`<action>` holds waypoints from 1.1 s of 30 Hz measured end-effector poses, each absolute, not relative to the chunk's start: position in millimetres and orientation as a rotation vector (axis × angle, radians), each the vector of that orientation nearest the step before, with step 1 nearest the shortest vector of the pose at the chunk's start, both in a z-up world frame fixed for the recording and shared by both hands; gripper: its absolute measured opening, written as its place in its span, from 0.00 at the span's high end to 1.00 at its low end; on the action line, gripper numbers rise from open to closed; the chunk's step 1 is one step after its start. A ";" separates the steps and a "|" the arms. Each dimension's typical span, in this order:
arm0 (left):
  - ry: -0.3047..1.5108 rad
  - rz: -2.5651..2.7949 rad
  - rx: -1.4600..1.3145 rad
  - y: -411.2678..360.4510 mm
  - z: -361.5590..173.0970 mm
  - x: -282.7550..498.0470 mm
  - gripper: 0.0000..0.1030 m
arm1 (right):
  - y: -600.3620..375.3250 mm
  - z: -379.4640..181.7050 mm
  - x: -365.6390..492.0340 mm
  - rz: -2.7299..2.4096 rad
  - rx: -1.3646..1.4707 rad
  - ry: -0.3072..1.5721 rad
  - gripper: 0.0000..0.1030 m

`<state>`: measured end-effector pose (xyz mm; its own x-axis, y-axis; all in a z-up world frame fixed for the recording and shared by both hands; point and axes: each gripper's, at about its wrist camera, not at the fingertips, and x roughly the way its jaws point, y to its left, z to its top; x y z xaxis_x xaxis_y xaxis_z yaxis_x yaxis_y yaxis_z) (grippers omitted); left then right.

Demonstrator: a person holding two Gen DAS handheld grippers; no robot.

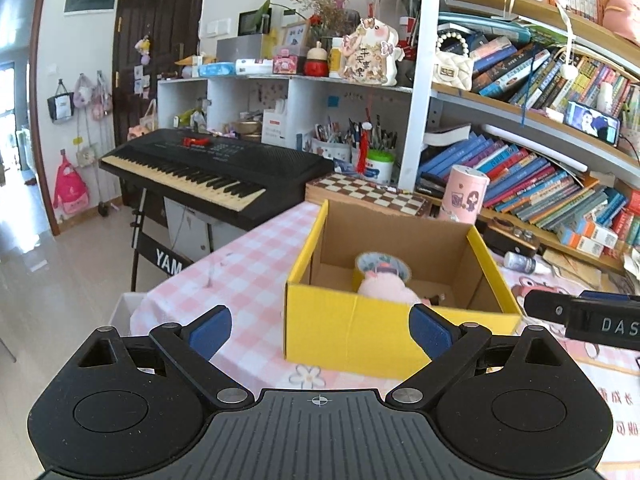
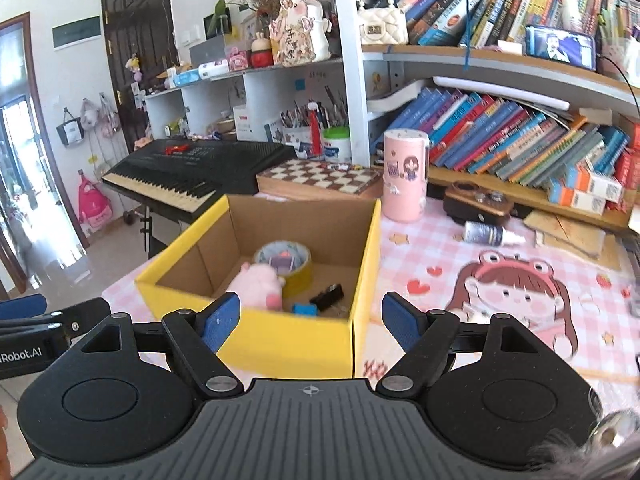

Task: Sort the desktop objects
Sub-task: 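Withdraw both open tools up and away from the box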

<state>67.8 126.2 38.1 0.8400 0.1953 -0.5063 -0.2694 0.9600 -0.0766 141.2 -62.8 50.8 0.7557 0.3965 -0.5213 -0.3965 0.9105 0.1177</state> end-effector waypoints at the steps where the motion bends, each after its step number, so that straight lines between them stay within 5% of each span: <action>1: 0.522 0.242 -0.148 125.7 36.8 63.7 0.06 | -62.6 48.6 136.1 0.426 -0.004 0.571 0.25; 33: 0.667 0.130 -0.152 109.4 -3.5 -14.0 0.06 | -64.8 -1.0 22.9 0.343 -0.059 0.701 0.23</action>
<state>-14.0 109.4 -3.5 0.7781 0.0710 -0.6241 -0.1686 0.9808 -0.0985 22.9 -64.8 -1.0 0.7104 0.2899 -0.6413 -0.3289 0.9424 0.0616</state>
